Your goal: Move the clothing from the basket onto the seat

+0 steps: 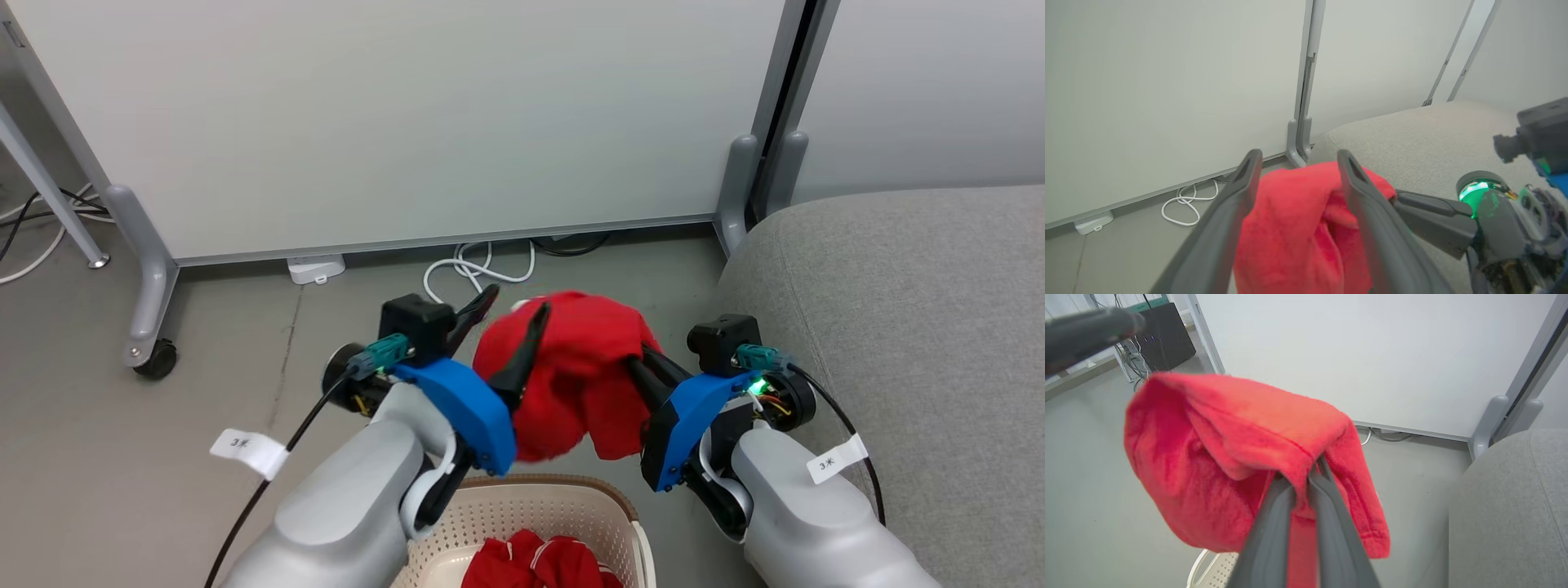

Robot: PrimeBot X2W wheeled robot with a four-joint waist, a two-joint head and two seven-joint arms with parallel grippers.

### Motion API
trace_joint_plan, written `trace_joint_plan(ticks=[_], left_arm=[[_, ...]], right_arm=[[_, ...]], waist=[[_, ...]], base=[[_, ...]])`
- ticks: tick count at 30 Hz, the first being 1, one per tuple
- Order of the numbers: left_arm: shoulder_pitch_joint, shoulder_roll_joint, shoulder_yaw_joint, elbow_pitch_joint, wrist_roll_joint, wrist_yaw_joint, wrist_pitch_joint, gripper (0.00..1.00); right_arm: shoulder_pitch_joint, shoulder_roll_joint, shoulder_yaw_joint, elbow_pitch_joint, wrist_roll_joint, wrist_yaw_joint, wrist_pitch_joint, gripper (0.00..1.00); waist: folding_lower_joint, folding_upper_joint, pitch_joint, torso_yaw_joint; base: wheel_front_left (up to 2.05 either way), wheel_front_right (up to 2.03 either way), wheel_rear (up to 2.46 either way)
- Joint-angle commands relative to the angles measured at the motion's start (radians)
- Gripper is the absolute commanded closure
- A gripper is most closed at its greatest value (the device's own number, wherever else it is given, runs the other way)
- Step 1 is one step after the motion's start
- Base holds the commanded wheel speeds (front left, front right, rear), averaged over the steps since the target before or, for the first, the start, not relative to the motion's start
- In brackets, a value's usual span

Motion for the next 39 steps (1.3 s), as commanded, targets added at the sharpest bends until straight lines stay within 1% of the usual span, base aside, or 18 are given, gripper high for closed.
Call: trace_joint_plan(ticks=[1, 7, 10, 14, 18, 20, 24, 30, 34, 39], left_arm=[[0.028, 0.024, 0.012, -0.007, -0.009, 0.010, -0.016, 0.00], [0.115, 0.103, 0.051, -0.058, -0.015, 0.034, -0.067, 0.00], [0.160, 0.139, 0.081, -0.103, -0.005, 0.051, -0.087, 0.00], [0.233, 0.178, 0.132, -0.182, 0.017, 0.072, -0.097, 0.00], [0.317, 0.202, 0.206, -0.285, 0.071, 0.087, -0.097, 0.00], [0.356, 0.205, 0.242, -0.327, 0.098, 0.087, -0.097, 0.00], [0.424, 0.193, 0.302, -0.384, 0.136, 0.086, -0.097, 0.00], [0.474, 0.175, 0.351, -0.409, 0.189, 0.067, -0.097, 0.00], [0.485, 0.161, 0.371, -0.412, 0.215, 0.056, -0.097, 0.00], [0.495, 0.141, 0.386, -0.413, 0.242, 0.042, -0.097, 0.00]], right_arm=[[-0.022, -0.003, 0.004, 0.004, 0.004, 0.000, -0.007, 1.00], [-0.030, -0.003, 0.005, 0.014, 0.001, 0.000, -0.017, 1.00], [-0.033, -0.003, 0.001, 0.010, -0.003, 0.000, -0.024, 1.00], [-0.038, -0.003, -0.005, -0.010, -0.012, 0.000, -0.035, 1.00], [-0.047, -0.004, -0.005, -0.040, -0.031, 0.000, -0.041, 1.00], [-0.048, -0.003, -0.012, -0.052, -0.044, 0.000, -0.042, 1.00], [-0.038, -0.004, -0.038, -0.085, -0.069, 0.000, -0.047, 1.00], [0.001, -0.016, -0.096, -0.137, -0.103, 0.000, -0.048, 1.00], [0.028, -0.033, -0.149, -0.166, -0.129, 0.000, -0.041, 1.00], [0.063, -0.046, -0.216, -0.212, -0.163, 0.000, -0.026, 1.00]], waist=[[0.0000, -0.0001, 0.001, -0.002], [0.0000, -0.0001, 0.006, -0.014], [0.0000, -0.0001, 0.011, -0.032], [0.0000, -0.0001, 0.021, -0.080], [0.0000, -0.0001, 0.035, -0.157], [0.0000, -0.0001, 0.040, -0.201], [0.0000, -0.0001, 0.050, -0.293], [0.0000, -0.0001, 0.069, -0.416], [0.0000, -0.0001, 0.080, -0.482], [0.0000, -0.0001, 0.092, -0.541]], base=[[0.00, 0.00, 0.00], [0.00, 0.00, 0.00], [0.00, 0.00, 0.00], [0.00, 0.00, 0.00], [0.00, 0.00, 0.00], [0.00, 0.00, 0.00], [0.00, 0.00, 0.00], [0.00, 0.00, 0.00], [0.00, 0.00, 0.00], [0.00, 0.00, 0.00]])
